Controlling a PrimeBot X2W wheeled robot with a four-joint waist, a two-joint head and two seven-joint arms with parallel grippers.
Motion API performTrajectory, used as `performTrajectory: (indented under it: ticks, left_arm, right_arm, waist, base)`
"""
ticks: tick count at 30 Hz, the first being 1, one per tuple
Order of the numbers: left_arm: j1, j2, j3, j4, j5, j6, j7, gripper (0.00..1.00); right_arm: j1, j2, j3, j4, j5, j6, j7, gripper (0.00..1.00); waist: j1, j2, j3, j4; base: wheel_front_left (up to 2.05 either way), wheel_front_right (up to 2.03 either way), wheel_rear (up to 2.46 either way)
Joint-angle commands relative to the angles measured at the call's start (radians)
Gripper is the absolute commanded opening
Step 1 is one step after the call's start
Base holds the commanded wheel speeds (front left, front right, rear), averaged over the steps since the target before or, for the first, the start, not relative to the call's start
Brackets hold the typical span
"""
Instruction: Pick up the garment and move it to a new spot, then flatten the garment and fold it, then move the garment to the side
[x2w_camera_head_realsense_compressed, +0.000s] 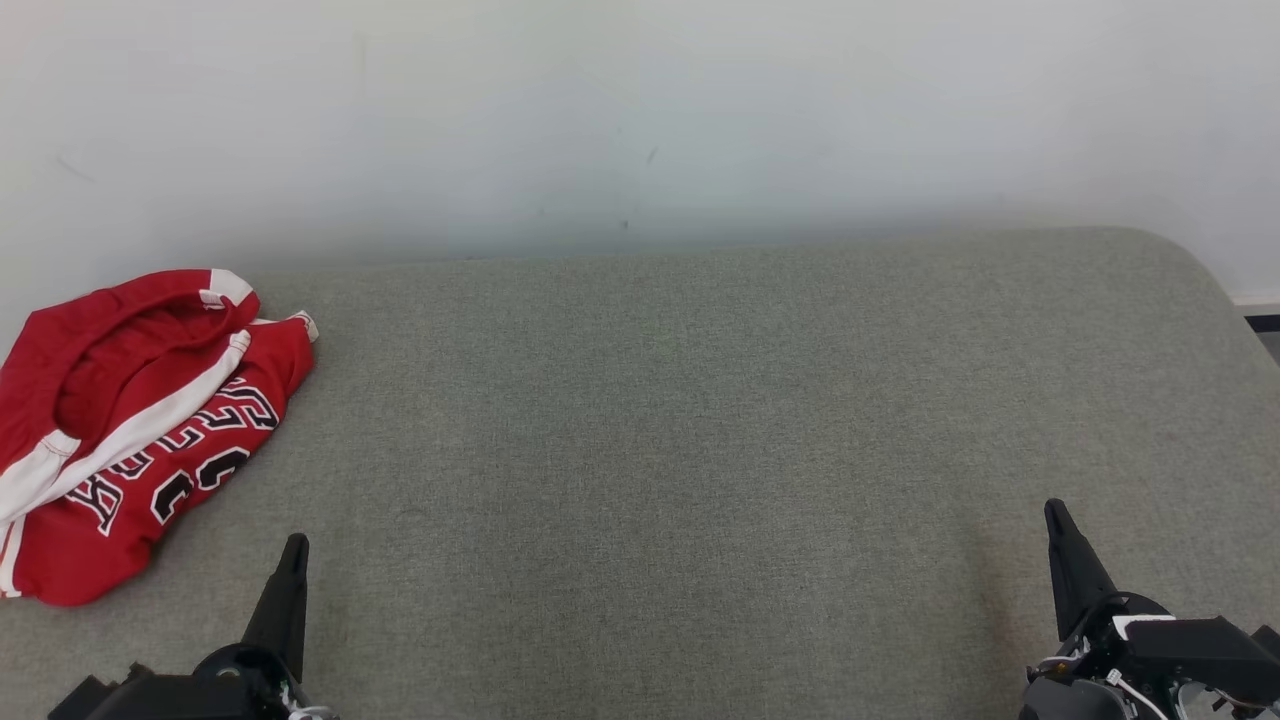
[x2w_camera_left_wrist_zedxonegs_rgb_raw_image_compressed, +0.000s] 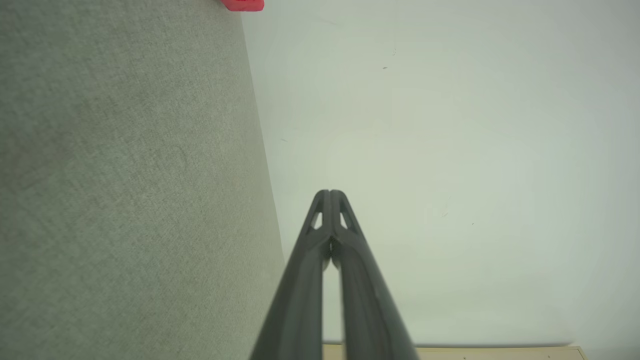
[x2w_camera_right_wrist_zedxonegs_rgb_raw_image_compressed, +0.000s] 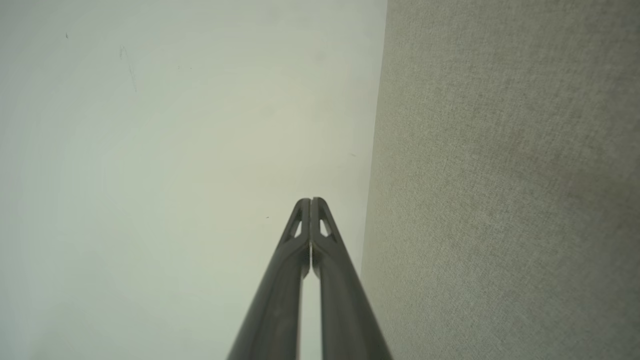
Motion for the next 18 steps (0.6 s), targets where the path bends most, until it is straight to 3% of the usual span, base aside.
performTrajectory:
  ticks: [1,18]
  left_arm:
    - [-0.006,0.005,0.002,0.001,-0.004,0.000,0.002,0.00]
    - [-0.006,0.005,0.002,0.001,-0.004,0.000,0.002,0.00]
  right_arm:
    - [-0.005,0.002,-0.001,0.001,-0.008,-0.002,0.003,0.00]
    - [-0.005,0.002,-0.002,0.001,-0.009,-0.002,0.003,0.00]
  waist:
    - [0.0000,0.0000,0.000,0.000]
    - [0.0000,0.0000,0.000,0.000]
  base:
    - [0.00,0.00,0.00]
    - [0.00,0.00,0.00]
